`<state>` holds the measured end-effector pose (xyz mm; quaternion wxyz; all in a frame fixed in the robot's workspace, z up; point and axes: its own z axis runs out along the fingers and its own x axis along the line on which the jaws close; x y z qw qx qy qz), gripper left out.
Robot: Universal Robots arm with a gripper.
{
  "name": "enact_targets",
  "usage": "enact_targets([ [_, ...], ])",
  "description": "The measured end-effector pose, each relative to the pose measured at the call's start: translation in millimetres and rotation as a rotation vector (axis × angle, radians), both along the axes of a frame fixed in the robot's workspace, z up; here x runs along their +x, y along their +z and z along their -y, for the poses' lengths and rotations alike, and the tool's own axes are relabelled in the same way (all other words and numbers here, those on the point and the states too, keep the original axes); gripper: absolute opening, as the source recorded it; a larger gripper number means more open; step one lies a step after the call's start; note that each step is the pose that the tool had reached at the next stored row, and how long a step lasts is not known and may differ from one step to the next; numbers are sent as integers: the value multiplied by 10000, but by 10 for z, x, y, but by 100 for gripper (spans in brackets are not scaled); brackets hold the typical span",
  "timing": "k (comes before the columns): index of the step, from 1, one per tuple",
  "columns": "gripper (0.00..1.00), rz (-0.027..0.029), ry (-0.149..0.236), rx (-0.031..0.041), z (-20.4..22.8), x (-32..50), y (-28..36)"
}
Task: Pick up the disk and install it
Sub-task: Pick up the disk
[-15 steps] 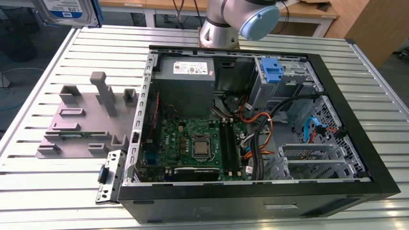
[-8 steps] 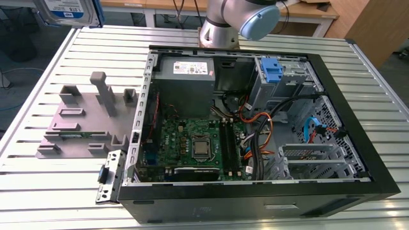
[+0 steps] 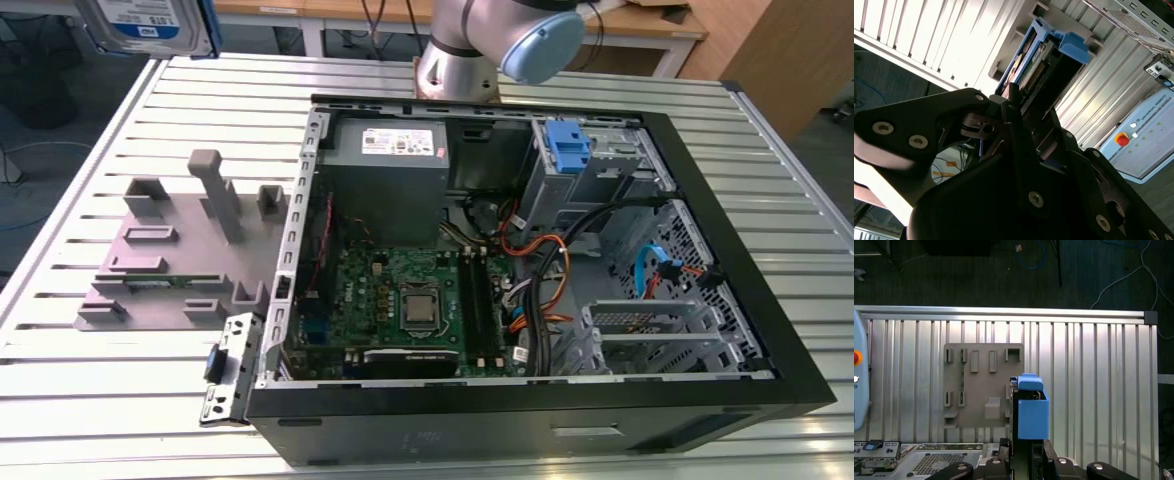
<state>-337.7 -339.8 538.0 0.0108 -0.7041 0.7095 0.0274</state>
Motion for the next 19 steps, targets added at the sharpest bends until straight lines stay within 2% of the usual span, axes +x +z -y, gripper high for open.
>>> enact_targets([
  [4, 35, 0, -1, 0, -1, 66, -5],
  [11, 35, 1, 0, 1, -1, 233, -16],
  [19, 35, 1, 0, 1, -2, 483, -28],
])
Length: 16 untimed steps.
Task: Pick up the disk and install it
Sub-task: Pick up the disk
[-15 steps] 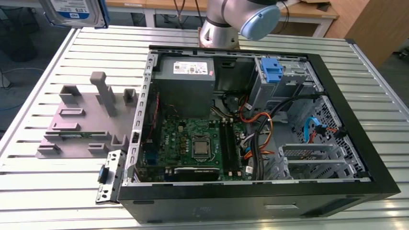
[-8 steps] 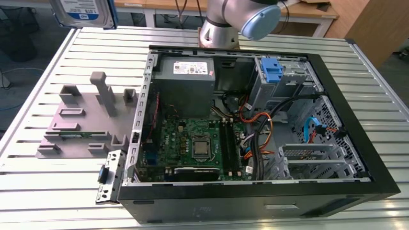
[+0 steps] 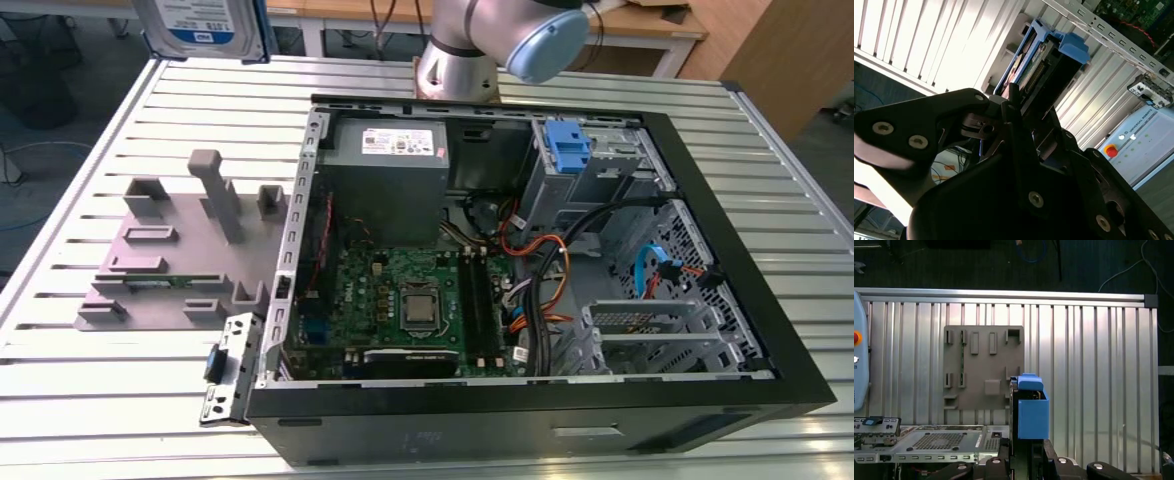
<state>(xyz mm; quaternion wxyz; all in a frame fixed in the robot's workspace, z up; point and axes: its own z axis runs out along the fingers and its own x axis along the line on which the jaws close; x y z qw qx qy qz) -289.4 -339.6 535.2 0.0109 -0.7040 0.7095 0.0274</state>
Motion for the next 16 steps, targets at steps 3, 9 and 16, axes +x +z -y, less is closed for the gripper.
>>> enact_targets([
  [3, 35, 1, 0, 0, 0, 99, -5],
  [9, 35, 0, 1, 0, -1, 303, -14],
  [16, 35, -1, 0, 0, -3, 513, -27],
])
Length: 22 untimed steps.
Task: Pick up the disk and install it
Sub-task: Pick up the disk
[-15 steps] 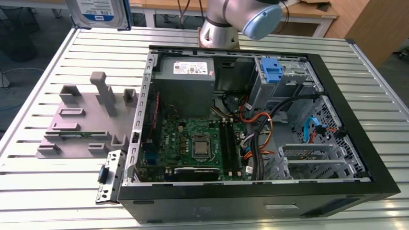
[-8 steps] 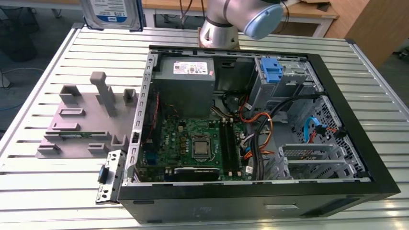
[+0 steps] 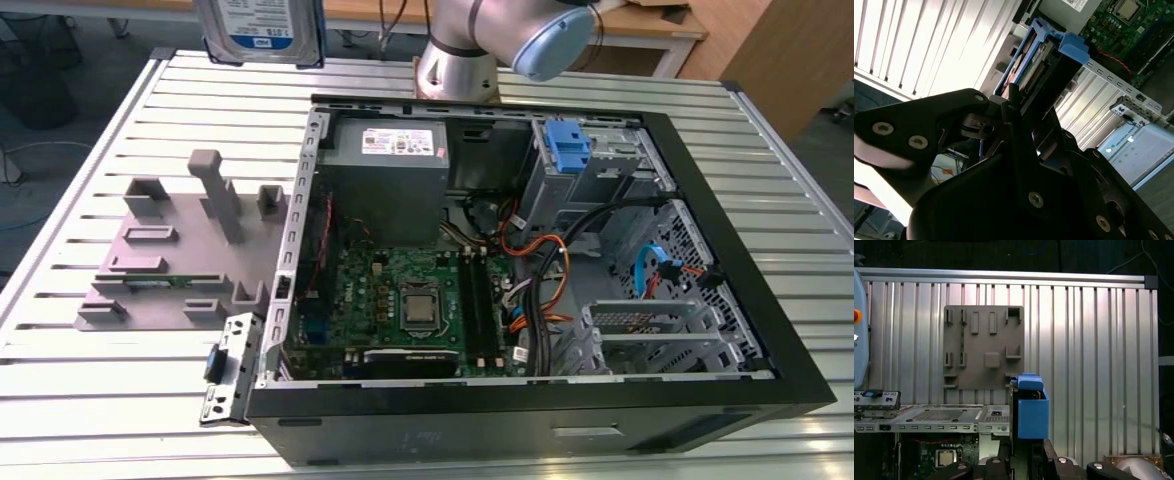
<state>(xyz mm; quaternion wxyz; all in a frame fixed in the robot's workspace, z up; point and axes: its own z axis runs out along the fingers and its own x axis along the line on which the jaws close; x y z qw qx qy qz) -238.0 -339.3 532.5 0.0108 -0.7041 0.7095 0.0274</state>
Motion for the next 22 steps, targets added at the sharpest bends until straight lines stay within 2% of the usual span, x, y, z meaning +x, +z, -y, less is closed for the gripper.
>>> enact_targets([
  [22, 35, -5, -1, 0, -15, 654, -65],
])
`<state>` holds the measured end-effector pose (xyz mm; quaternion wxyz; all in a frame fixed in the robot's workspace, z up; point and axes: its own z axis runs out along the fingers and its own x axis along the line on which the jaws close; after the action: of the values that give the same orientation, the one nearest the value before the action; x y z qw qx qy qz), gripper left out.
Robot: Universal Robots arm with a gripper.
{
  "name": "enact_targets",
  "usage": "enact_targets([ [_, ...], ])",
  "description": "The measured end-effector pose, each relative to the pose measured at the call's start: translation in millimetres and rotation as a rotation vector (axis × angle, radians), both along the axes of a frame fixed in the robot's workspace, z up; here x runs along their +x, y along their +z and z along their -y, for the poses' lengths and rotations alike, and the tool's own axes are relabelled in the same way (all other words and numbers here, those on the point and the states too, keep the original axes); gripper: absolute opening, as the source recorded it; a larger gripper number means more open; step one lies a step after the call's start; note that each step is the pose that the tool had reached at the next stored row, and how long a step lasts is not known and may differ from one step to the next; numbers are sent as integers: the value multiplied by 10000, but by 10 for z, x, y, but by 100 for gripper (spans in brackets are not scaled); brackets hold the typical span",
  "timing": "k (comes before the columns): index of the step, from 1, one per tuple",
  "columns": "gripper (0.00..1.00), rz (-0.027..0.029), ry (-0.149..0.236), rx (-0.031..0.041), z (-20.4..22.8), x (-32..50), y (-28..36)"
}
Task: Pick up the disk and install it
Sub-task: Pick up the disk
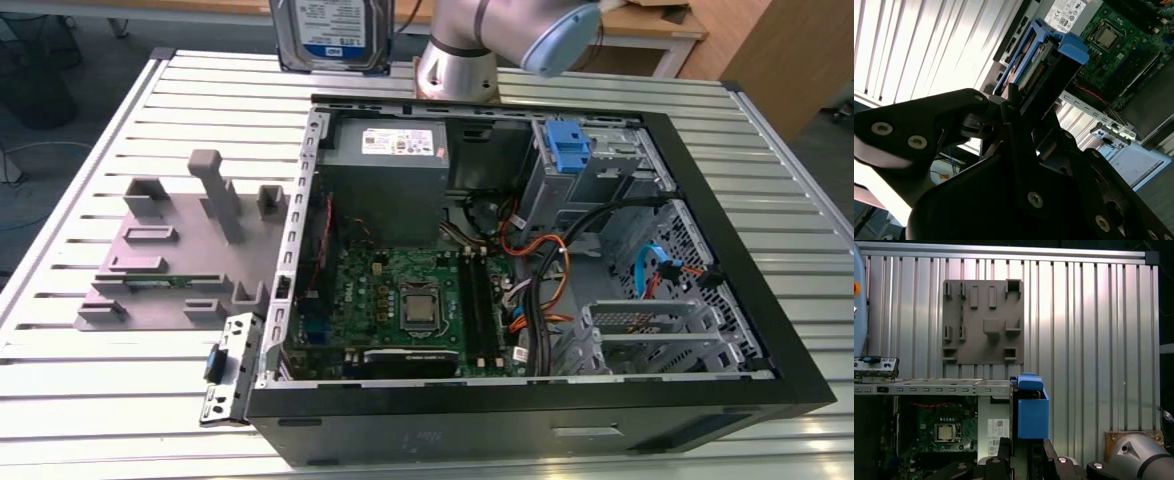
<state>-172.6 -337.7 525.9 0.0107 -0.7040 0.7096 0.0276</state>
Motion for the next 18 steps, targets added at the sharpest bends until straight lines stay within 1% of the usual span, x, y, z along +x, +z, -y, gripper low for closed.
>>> enact_targets([
  [6, 35, -5, 1, 1, -9, 205, -19],
  [12, 35, -11, 2, 0, -16, 389, -32],
  [18, 35, -15, 2, 0, -20, 556, -43],
])
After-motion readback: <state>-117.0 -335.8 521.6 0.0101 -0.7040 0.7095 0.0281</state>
